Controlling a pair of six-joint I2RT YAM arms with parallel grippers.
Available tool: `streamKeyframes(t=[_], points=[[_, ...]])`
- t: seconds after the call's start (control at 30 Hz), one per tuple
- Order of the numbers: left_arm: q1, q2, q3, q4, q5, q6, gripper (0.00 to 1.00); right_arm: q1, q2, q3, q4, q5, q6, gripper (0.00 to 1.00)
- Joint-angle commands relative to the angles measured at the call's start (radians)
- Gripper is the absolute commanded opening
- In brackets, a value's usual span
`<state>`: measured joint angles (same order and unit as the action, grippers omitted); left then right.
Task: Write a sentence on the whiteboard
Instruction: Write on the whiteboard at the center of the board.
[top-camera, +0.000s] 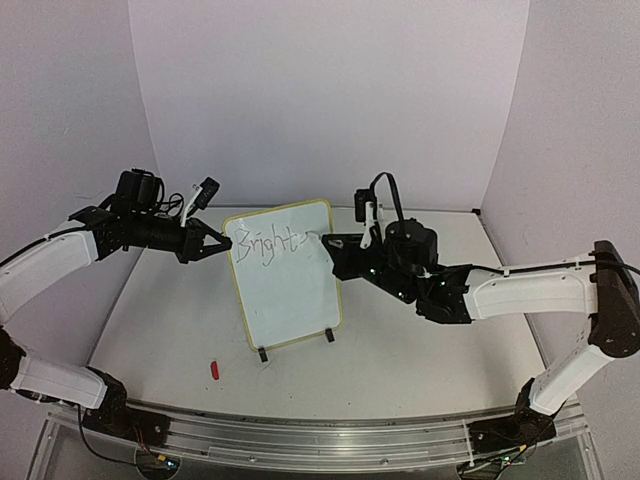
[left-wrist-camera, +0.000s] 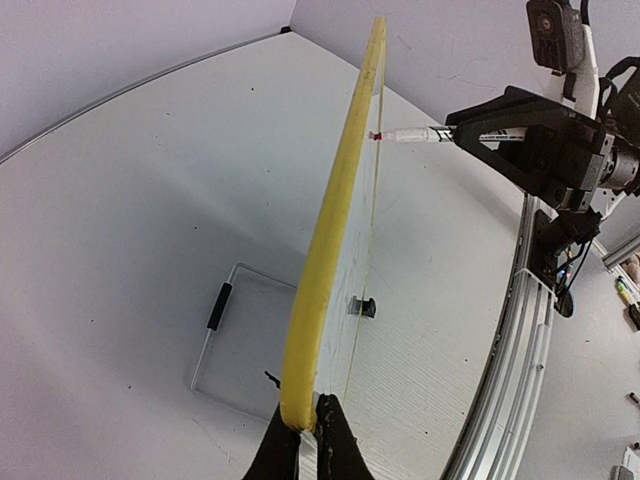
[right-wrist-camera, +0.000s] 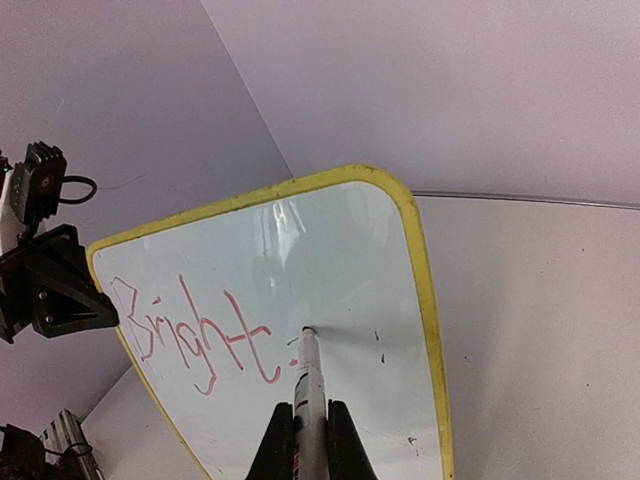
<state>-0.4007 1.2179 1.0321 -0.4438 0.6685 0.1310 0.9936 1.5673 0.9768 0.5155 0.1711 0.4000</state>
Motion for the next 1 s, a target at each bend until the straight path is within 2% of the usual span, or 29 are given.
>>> streamKeyframes(t=[0.0, 0.97], points=[[-0.025, 0.037, -0.012, -0.1, -0.081, 0.071, 0.0, -0.007, 0.011, 0.037, 0.037, 0.0, -0.01, 0.0], [-0.026, 0.043, -0.009, -0.1, -0.081, 0.07, 0.0, -0.008, 0.041, -0.032, -0.002, -0.049, 0.08, 0.0]])
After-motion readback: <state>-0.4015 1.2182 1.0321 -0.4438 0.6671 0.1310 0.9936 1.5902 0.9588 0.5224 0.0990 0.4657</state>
